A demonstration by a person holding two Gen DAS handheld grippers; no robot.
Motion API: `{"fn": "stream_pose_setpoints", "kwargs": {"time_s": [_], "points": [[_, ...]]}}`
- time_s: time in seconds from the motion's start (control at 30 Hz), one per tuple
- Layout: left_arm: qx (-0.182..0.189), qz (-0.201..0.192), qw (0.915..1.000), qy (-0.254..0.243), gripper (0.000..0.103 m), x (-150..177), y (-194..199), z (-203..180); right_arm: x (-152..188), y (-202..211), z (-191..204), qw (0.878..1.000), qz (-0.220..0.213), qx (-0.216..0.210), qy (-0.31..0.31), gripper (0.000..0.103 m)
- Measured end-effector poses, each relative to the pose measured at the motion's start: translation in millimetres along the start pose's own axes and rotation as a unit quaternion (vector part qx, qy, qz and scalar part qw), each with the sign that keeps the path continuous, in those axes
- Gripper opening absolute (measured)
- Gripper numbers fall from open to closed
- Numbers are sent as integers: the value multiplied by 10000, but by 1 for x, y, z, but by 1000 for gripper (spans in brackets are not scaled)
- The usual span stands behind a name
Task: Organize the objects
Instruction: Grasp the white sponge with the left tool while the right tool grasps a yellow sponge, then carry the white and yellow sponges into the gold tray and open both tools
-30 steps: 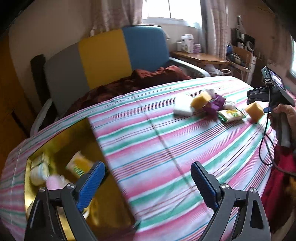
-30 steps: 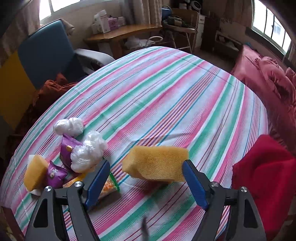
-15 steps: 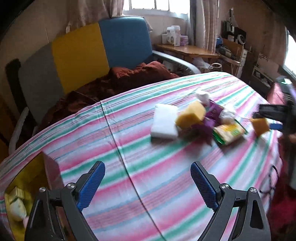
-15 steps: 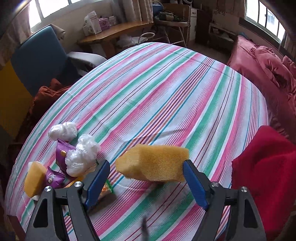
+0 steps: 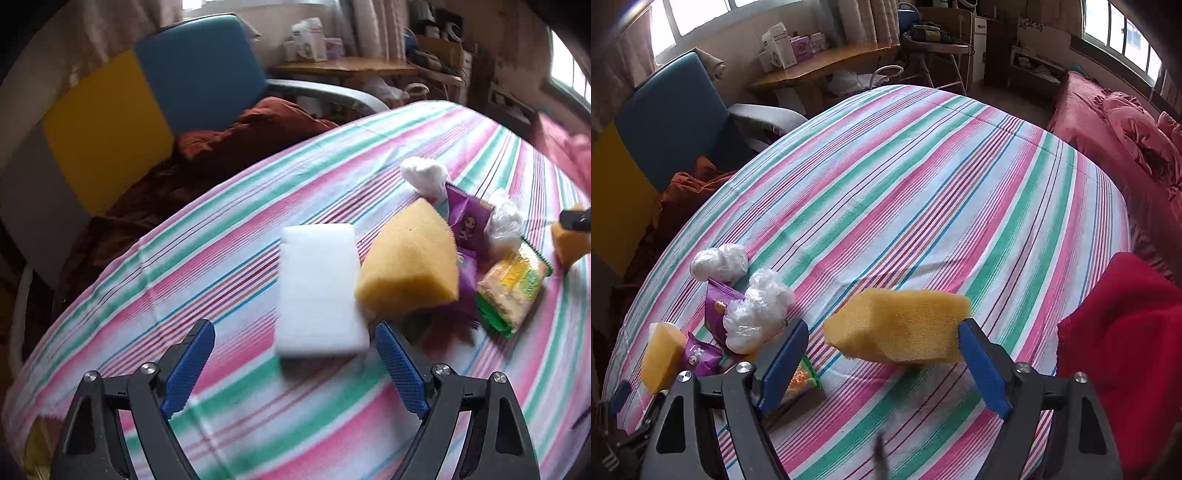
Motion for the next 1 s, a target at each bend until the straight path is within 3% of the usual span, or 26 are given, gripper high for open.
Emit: {"fn": "stream_pose_setpoints", "kwargs": {"time_s": [0.1,0.17,0.2,0.27,0.57,0.73,1.0], "points": [[66,80,9999,-17,89,-6,-15,0,-2,-3,-3,10000,18,40,-44,86],[178,183,9997,61,78,-6,-26,3,-2,-5,-6,9999,49,84,-98,86],[558,194,9977,342,68,-5,-29,8,-3,-7,-6,9998,64,112,-123,86],[560,131,9970,520,57,-2,-25,13,-4,-11,-7,9997,99,149,-161,86],[558,144,9943,901,57,54,16,5,-7,-21,-13,9986,312,191,-387,86],[618,178,9901,1248,57,97,50,-9,0,-35,-15,9941,816,-361,-618,85],[423,-60,9933,1078,58,157,94,-31,0,-38,-9,9900,912,-806,-715,83]]}}
Point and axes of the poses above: each gripper's, at about its wrist camera, not at the fingertips, and y roughly against the way its jaws point, z to its left, x to its underside, the point moved 3 cm from there along -y, roughly the way its jaws point, and after that the axes turned 1 degree about -y, right-handed, at the moved point
